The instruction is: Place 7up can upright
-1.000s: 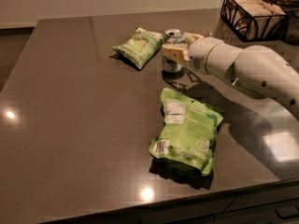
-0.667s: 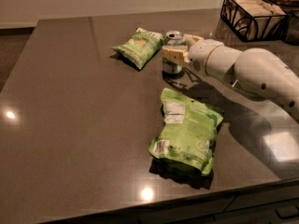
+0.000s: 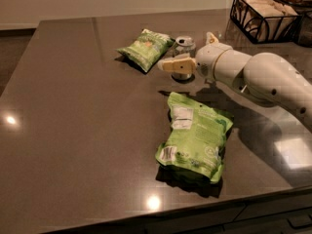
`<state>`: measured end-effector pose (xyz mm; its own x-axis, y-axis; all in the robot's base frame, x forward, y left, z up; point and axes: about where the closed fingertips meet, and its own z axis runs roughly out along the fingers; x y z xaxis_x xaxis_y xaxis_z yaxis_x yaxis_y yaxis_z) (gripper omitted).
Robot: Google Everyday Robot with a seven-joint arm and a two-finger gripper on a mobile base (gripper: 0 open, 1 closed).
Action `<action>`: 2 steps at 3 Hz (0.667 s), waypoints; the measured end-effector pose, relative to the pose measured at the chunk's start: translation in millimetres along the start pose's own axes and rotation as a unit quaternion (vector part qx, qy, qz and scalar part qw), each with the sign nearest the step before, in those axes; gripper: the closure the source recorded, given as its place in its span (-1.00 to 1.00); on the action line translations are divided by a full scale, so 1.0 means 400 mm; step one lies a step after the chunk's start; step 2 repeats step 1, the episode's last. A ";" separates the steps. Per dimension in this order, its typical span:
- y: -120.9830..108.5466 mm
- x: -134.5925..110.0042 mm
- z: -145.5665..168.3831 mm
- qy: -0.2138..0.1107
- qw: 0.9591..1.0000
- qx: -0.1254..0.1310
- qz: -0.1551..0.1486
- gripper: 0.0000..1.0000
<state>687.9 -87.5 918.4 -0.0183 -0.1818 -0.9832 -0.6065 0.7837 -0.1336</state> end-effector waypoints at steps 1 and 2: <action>0.000 0.000 0.000 0.000 1.000 0.000 0.000 -1.00; 0.000 0.000 0.000 0.000 1.000 0.000 0.000 -1.00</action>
Offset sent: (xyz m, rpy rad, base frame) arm 0.0000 0.0000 0.0000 0.0000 0.0000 0.0000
